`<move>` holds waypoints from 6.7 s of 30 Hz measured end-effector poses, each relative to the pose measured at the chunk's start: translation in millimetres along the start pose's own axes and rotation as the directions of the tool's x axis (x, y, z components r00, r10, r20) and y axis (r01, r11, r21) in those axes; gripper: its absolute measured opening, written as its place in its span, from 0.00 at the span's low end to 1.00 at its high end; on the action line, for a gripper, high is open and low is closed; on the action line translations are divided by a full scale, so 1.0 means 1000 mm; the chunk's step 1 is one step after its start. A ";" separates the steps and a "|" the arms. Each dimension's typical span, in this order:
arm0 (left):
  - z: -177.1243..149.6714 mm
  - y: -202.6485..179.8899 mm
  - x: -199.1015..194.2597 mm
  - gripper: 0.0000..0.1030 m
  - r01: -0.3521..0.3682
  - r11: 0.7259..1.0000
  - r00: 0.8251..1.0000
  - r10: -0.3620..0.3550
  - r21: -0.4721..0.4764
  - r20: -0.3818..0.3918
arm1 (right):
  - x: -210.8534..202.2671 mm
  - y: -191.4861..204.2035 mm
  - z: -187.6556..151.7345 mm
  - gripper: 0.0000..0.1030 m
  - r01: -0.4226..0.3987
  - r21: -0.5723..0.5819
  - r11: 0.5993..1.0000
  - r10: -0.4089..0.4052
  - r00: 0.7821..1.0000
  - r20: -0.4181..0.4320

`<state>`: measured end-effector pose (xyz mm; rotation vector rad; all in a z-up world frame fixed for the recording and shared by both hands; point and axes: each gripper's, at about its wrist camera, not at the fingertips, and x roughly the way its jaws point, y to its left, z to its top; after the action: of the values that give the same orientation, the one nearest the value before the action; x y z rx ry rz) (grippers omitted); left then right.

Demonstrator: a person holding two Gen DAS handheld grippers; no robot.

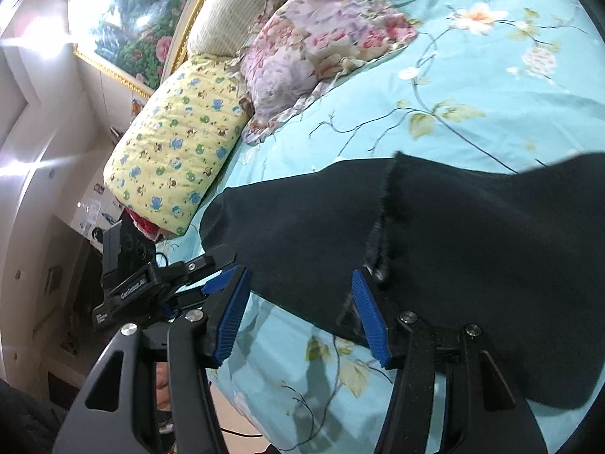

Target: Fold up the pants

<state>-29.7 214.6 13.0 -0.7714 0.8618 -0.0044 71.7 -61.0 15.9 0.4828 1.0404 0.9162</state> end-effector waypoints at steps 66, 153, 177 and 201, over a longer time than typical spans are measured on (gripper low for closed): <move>0.079 0.070 -0.050 0.35 -0.017 0.987 0.970 0.054 -0.157 0.235 | 0.219 0.129 0.134 0.22 -0.239 -0.361 0.901 0.060 0.895 -0.441; -0.083 -0.219 0.095 0.74 0.277 0.899 0.919 -0.146 0.340 -0.365 | -0.159 -0.108 0.008 0.78 0.110 0.185 0.977 -0.161 0.943 0.290; -0.038 -0.149 0.046 0.80 0.073 0.957 0.990 -0.037 0.282 -0.133 | -0.140 -0.065 -0.018 0.86 0.255 0.146 0.956 -0.286 0.923 0.259; -0.012 -0.104 0.055 0.80 -0.060 0.960 0.995 0.081 0.273 -0.066 | -0.115 -0.077 -0.025 0.87 0.237 0.214 0.948 -0.277 0.944 0.179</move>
<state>29.3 114.9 34.8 -0.4853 0.9388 -0.0879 58.4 -200.6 8.7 0.5722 0.9769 0.5235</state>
